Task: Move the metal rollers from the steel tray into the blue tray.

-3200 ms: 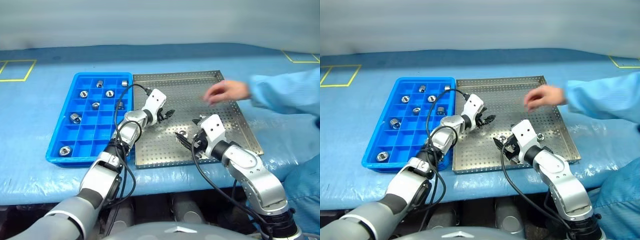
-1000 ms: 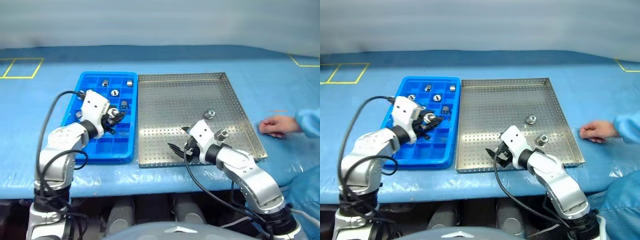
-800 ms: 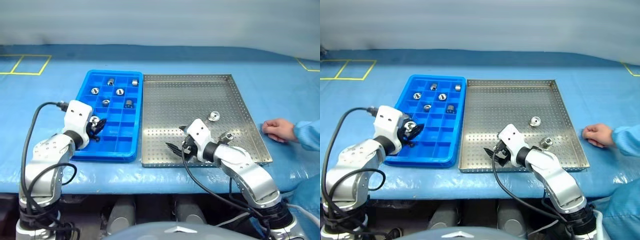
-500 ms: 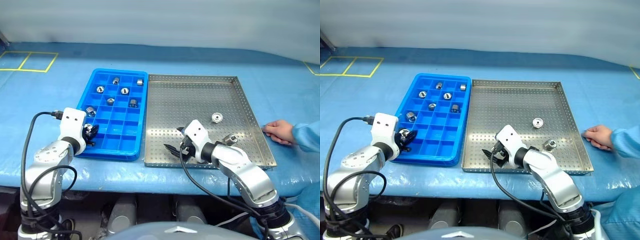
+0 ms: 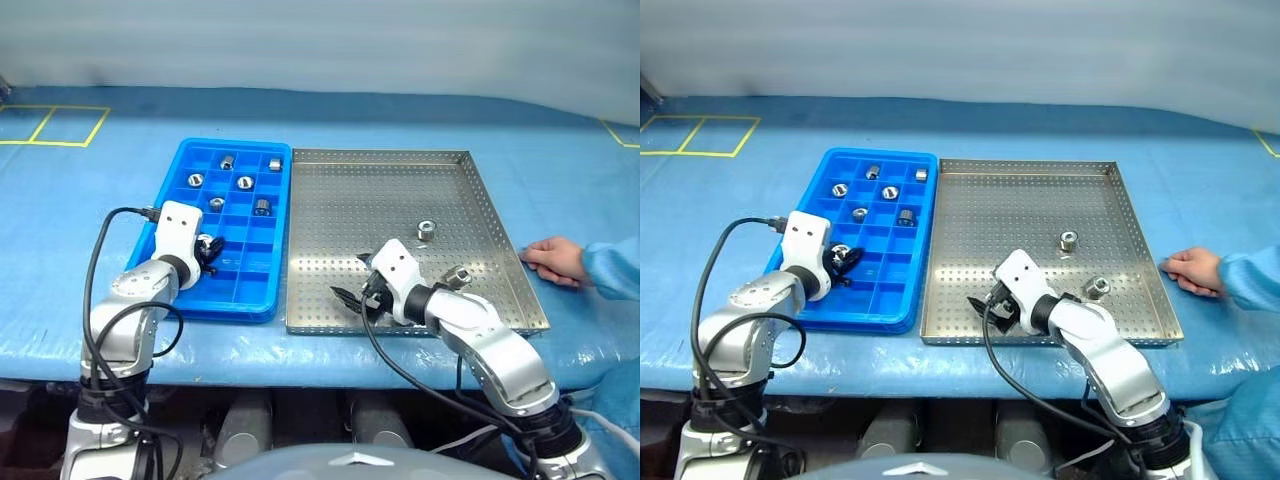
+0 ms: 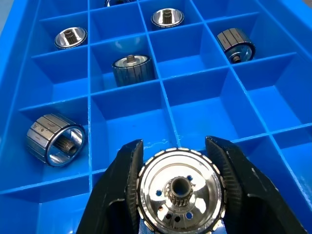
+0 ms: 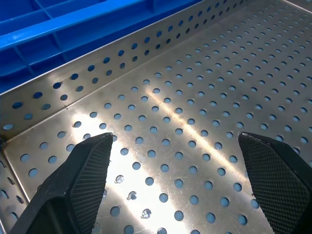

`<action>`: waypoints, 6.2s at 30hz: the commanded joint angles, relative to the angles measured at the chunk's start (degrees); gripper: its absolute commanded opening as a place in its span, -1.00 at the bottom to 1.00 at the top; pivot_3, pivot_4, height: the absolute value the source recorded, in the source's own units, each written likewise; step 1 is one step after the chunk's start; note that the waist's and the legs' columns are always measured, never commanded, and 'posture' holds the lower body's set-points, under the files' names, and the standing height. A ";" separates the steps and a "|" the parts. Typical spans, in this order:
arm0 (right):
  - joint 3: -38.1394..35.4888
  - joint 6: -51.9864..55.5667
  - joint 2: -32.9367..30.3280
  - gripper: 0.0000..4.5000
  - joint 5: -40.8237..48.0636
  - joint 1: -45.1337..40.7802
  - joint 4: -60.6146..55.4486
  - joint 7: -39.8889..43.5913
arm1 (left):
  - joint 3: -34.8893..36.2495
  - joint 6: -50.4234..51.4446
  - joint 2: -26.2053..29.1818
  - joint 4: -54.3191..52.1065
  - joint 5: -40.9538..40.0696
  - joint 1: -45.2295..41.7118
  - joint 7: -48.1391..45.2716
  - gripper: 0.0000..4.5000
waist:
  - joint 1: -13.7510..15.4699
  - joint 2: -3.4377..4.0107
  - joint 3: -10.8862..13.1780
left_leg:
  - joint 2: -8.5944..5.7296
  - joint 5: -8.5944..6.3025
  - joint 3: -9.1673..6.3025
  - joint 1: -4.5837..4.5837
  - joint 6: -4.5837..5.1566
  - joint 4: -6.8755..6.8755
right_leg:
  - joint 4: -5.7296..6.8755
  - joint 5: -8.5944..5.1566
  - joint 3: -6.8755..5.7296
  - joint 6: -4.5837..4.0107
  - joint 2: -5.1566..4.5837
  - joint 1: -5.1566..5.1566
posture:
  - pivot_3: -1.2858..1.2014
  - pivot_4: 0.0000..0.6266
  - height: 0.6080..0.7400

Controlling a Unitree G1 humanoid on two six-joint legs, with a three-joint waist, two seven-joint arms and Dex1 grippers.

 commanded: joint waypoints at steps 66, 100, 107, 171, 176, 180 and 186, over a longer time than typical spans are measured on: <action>-9.90 -1.75 12.42 -0.17 3.78 -12.13 6.78 -9.07 | -9.90 -19.23 3.44 -2.75 -7.29 -1.42 -14.00 0.64 | -2.85 0.21 0.04 | 0.09 0.00 0.11 0.01 0.03 -0.09 | 0.08 0.18 0.17 0.20 0.13 -0.15 | 0.02 -0.52 1.00; 2.78 -17.86 35.23 -0.17 -1.62 -41.54 55.92 0.16 | 12.67 -1.57 4.35 -22.04 -9.67 14.92 1.42 0.64 | 2.66 0.08 0.05 | 0.16 0.22 -0.13 0.24 -0.37 -1.02 | 0.10 0.08 -0.28 -0.48 0.10 -0.27 | 0.25 -0.52 1.00; 1.26 -16.70 34.83 -0.17 -1.89 -43.44 60.84 2.74 | 11.37 -1.61 4.16 -21.67 -9.51 14.76 2.04 0.64 | 3.19 0.08 0.05 | 0.16 0.24 -0.15 0.25 -0.40 -1.07 | 0.10 0.06 -0.30 -0.53 0.11 -0.27 | 0.25 -0.52 1.00; -25.45 11.82 10.79 0.72 -4.15 3.05 2.00 -18.06 | -24.76 -14.16 -4.19 1.43 -8.35 -8.23 -14.21 0.64 | -3.49 0.17 -0.01 | 0.05 0.24 0.04 0.22 -0.32 -0.94 | -0.25 0.10 0.06 0.03 0.07 -0.11 | -0.03 -0.52 1.00; -25.06 11.81 10.85 0.72 -3.94 2.76 1.98 -17.79 | -24.41 -14.46 -4.26 1.73 -8.16 -8.01 -14.02 0.64 | -3.37 0.17 -0.01 | 0.05 0.24 0.04 0.21 -0.32 -0.94 | -0.25 0.12 0.06 0.05 0.07 -0.11 | -0.03 -0.52 1.00; -24.93 11.67 10.95 0.72 -3.91 2.31 2.23 -17.77 | -24.27 -14.67 -4.22 1.63 -8.22 -7.88 -13.88 0.64 | -3.43 0.17 -0.01 | 0.06 0.24 0.04 0.22 -0.32 -0.94 | -0.25 0.11 0.06 0.05 0.07 -0.11 | -0.03 -0.52 1.00; -24.69 11.64 10.95 0.72 -3.91 1.95 2.54 -17.62 | -24.27 -14.78 -4.21 1.74 -8.00 -7.58 -13.64 0.64 | -3.26 0.18 -0.02 | 0.06 0.24 0.04 0.21 -0.32 -0.94 | -0.25 0.12 0.06 0.05 0.07 -0.11 | -0.02 -0.52 1.00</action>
